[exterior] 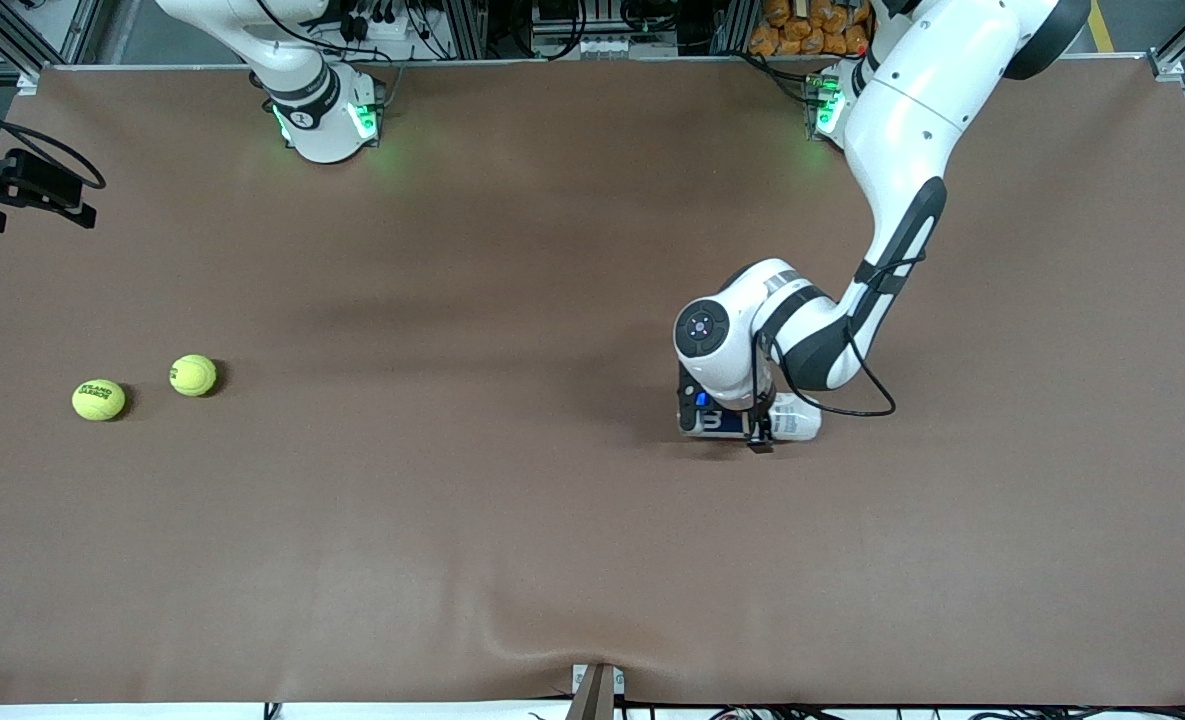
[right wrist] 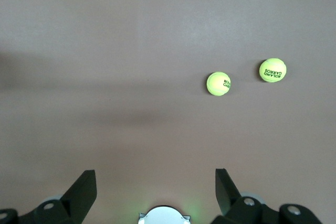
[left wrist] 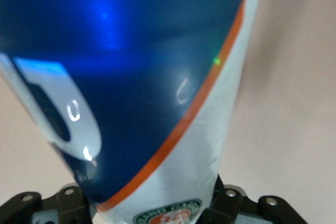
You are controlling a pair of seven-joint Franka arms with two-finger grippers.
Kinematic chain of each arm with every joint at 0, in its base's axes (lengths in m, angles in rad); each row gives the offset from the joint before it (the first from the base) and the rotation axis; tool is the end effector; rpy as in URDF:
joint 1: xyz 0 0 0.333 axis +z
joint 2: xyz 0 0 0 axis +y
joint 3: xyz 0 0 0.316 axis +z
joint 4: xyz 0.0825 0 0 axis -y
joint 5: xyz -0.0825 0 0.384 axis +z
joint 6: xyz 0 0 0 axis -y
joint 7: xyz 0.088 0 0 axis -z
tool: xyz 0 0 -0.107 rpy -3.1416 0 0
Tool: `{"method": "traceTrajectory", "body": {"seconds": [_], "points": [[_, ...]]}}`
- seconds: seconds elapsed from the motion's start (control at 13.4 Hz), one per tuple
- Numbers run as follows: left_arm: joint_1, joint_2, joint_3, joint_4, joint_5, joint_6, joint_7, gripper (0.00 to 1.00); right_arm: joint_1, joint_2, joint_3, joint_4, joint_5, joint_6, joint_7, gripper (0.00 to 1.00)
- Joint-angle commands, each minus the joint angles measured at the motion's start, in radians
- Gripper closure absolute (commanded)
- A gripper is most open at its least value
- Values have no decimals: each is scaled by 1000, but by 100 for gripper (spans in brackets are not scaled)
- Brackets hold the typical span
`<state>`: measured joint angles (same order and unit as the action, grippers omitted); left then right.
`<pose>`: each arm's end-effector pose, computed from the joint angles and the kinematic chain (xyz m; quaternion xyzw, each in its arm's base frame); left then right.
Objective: Insert tennis ball vertically with right arm
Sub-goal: 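Lift the can upright with the left gripper while the right gripper reaches the balls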
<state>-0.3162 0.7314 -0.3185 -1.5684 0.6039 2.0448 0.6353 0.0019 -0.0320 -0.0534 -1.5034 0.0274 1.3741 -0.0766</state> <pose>0.5821 -0.3548 0.2137 -0.7034 0.6895 0.0970 0.1425 0.5229 -0.0241 0.6567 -0.9986 -0.0146 0.0476 0.0175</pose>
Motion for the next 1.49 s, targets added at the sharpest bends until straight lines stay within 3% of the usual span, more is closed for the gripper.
{"method": "traceTrajectory", "body": {"seconds": [0.0,0.15,0.45,0.82,1.05,1.27,1.42], "points": [[-42,-1,-27,114,-154,-5,-38,23,-14,7,6,18,14,-13,-9,0],[-84,2,-27,172,-220,46,-80,23,-14,7,6,18,14,-13,-9,0],[-129,0,-33,174,-297,268,-155,24,-22,9,4,18,14,-13,-12,0],[-192,63,-31,171,-319,631,-330,23,-36,20,4,18,-1,-12,-19,0],[-196,143,-31,168,-320,912,-347,25,-62,70,4,20,-4,-12,-17,0],[-210,216,-31,168,-335,1108,-397,25,-101,160,4,22,-7,-9,-17,0],[-216,264,-31,168,-339,1231,-425,25,-111,199,4,20,-82,-1,-20,0]]}}
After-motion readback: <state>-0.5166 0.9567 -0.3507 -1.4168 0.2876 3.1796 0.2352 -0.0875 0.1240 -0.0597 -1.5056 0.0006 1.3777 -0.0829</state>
